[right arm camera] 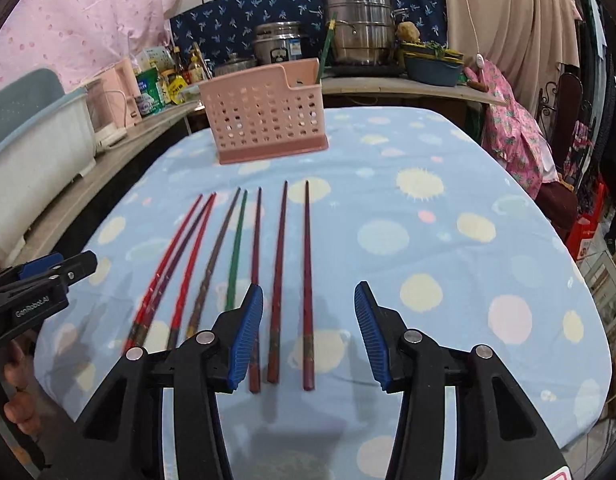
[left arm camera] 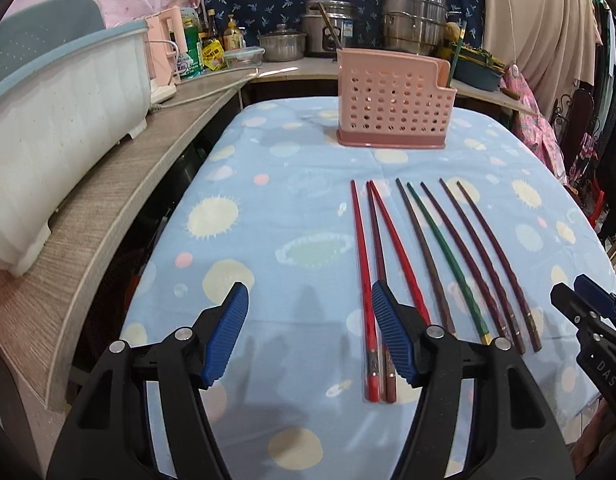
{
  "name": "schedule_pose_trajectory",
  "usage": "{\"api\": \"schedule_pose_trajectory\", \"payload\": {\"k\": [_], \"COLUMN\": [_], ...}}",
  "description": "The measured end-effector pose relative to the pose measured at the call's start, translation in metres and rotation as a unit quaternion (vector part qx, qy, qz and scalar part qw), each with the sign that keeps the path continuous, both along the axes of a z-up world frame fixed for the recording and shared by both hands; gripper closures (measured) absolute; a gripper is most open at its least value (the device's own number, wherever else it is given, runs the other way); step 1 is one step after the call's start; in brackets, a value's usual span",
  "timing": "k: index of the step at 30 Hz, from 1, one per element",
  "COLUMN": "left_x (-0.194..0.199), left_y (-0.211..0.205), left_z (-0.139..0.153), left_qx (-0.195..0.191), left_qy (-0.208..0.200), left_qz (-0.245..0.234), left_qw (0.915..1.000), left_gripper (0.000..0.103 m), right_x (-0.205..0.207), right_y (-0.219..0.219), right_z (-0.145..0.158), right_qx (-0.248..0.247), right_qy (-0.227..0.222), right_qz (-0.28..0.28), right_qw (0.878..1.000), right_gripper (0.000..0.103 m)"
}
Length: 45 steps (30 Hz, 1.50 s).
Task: Organize utensils
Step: 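Move both open tools back to the remaining chopsticks, then grasp a red chopstick with the left tool while the right tool grasps a dark red one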
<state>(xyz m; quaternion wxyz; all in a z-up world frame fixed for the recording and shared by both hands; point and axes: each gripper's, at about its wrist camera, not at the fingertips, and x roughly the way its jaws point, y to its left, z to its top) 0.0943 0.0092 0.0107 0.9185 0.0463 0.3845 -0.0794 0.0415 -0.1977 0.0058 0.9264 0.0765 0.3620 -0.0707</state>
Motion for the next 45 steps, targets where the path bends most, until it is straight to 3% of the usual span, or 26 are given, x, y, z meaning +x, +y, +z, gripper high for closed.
{"api": "schedule_pose_trajectory", "payload": {"k": [18, 45], "left_x": [-0.008, -0.005], "left_y": [-0.007, -0.008], "left_z": [-0.027, -0.054], "left_qx": [-0.001, -0.006], "left_qy": [0.031, 0.072], "left_qz": [-0.006, -0.006], "left_qw": [0.9995, 0.9973], "left_gripper": [0.042, 0.045], "right_x": [-0.001, 0.0], "right_y": [-0.001, 0.007], "right_z": [-0.031, -0.039], "right_qx": [0.02, 0.02], "right_qy": [0.029, 0.036], "right_qz": [0.002, 0.01], "right_qw": [0.999, 0.999], "right_gripper": [0.084, 0.088]}}
